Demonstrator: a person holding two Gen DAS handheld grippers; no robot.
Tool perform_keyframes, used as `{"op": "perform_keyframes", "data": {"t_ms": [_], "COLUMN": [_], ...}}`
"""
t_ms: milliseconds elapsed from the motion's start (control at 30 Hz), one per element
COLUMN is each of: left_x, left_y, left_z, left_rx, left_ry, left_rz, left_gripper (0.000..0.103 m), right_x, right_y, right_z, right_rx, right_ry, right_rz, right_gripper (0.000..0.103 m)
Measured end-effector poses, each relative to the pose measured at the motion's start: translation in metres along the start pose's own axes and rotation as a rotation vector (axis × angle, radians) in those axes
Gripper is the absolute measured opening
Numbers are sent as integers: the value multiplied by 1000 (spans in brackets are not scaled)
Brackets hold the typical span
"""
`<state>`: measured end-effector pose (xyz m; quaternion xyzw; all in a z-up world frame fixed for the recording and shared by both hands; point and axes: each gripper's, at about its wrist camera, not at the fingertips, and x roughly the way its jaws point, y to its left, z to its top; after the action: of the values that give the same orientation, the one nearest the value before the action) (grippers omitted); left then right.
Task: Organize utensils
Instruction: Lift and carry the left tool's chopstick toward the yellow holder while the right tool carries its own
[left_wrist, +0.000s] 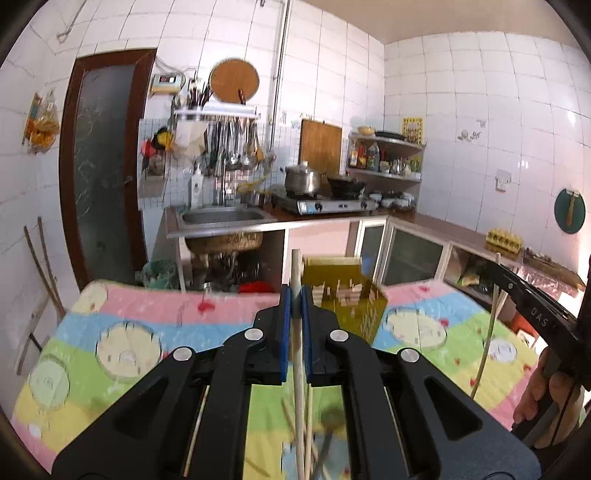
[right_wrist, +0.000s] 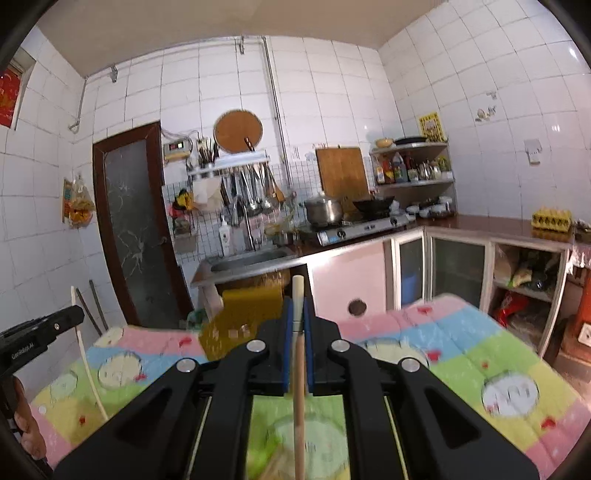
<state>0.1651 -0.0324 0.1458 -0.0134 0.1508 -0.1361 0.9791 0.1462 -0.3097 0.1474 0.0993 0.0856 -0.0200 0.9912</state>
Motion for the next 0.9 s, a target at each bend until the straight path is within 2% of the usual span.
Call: {"op": "perform_keyframes", "data": {"t_ms": [300,467,633,900], "left_x": [78,121,170,215], "left_y": [-17,-33,-42,-28], "left_z": [79,105,97,57], "left_rx": [-43,-34,1,3], "left_ry": [-81,-138,-153,-82], "left_rz": [21,45,89,96], "left_gripper": [4,4,4,4], "right_x": [86,132,167,213], "right_y": [18,30,39,28], "right_z": [80,103,96,50], "right_rx": [-7,9,-8,-9], "right_ry": [-108,-156,-185,-95], "right_rz": [3,-5,-15,-12], "right_gripper": [6,6,6,6]}}
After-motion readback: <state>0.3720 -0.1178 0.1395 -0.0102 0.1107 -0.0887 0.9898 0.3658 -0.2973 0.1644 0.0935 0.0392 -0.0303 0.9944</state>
